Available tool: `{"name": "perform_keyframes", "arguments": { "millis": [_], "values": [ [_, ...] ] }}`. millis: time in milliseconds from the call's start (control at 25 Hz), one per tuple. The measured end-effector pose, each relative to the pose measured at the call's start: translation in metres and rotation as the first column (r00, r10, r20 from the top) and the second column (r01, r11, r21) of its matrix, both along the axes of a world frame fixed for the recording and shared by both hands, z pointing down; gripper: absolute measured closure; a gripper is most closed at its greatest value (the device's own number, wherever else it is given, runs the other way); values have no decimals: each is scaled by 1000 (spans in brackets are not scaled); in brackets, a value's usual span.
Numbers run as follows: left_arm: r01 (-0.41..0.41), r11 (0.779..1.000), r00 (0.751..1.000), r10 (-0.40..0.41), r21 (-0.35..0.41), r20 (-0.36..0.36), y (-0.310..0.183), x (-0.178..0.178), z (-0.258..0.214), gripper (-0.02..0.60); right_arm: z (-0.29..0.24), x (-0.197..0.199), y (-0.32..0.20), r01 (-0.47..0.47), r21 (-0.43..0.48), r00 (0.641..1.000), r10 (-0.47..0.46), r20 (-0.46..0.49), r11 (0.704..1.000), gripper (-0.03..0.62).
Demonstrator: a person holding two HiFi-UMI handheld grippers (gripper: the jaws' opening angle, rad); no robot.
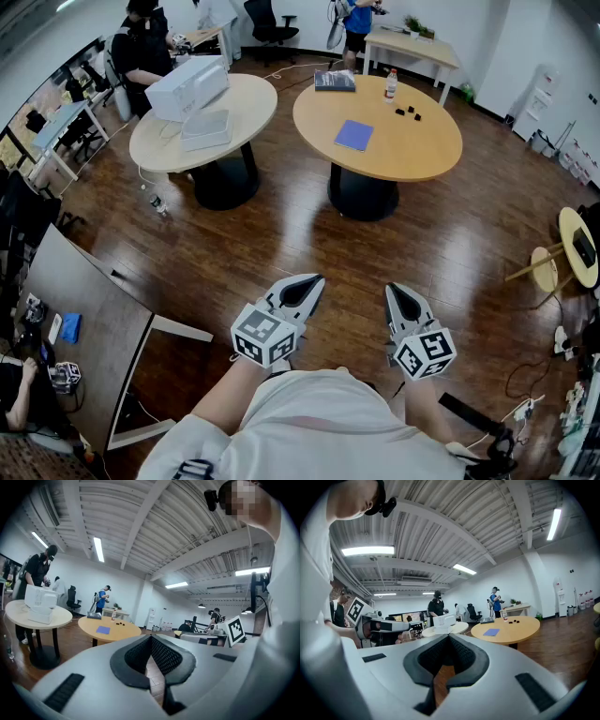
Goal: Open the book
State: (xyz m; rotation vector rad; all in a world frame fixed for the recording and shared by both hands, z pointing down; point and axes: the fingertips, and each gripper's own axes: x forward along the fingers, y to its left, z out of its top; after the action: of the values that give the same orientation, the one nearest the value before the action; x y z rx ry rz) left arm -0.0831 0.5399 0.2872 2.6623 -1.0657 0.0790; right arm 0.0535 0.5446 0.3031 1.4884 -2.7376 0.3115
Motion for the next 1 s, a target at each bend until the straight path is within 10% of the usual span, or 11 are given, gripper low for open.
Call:
{"name": "perform_keyframes", "arguments": {
  "millis": [560,1000],
  "values": [
    [73,995,997,-71,-62,39,13,54,33,571,41,44,-2,85,-70,994,-80,69,994,589],
    [22,997,1000,-22,-75,-4,-59,72,44,571,55,86,-55,-33,-100,999,36,31,994,589]
  ]
}}
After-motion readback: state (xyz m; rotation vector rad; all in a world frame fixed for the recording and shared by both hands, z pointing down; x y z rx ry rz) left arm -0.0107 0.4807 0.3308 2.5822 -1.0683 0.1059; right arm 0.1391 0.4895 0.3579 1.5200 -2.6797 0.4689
